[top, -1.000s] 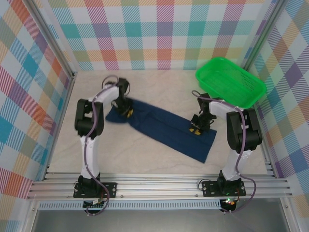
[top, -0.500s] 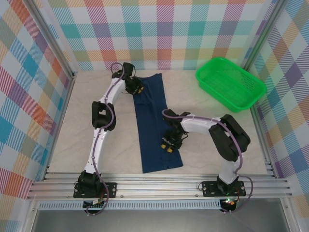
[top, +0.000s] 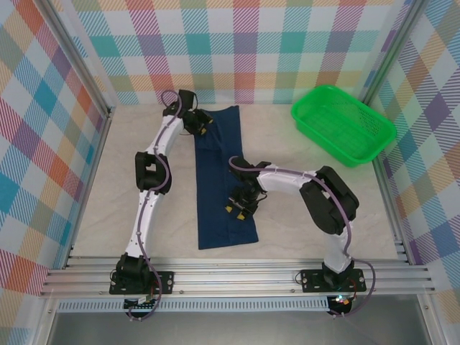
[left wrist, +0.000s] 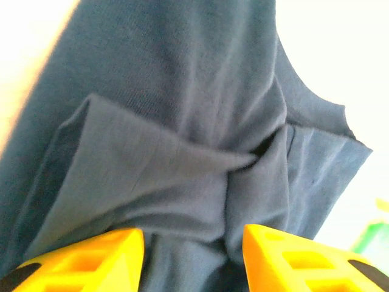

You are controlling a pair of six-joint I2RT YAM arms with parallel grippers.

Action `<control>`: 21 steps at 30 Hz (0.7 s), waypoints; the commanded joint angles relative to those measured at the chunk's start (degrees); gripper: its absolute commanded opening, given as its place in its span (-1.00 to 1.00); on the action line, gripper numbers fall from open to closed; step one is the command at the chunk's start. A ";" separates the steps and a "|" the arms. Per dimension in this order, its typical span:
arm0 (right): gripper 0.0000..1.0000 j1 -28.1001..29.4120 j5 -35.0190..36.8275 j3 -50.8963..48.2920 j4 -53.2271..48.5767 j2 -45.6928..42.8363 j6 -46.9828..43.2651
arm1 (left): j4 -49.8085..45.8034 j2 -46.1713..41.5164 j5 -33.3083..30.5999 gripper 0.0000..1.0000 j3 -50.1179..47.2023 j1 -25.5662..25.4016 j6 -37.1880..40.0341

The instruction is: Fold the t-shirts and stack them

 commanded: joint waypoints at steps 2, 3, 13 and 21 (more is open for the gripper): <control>-0.11 -0.09 10.62 -2.20 -6.65 -12.12 -4.05 | -10.90 -19.45 -9.41 0.03 -7.11 0.99 6.82; -0.11 -0.08 11.71 -3.50 -7.10 -14.65 -4.69 | -11.80 -24.87 -10.49 0.03 -13.76 0.98 6.86; -0.08 -1.66 0.11 -23.91 0.79 -29.18 -14.49 | -11.02 -70.45 3.22 -0.11 -88.37 -7.98 4.45; -0.06 -2.01 -8.11 -25.85 1.06 -23.24 -19.40 | 1.85 -93.28 12.87 -0.01 -122.05 -21.38 -10.81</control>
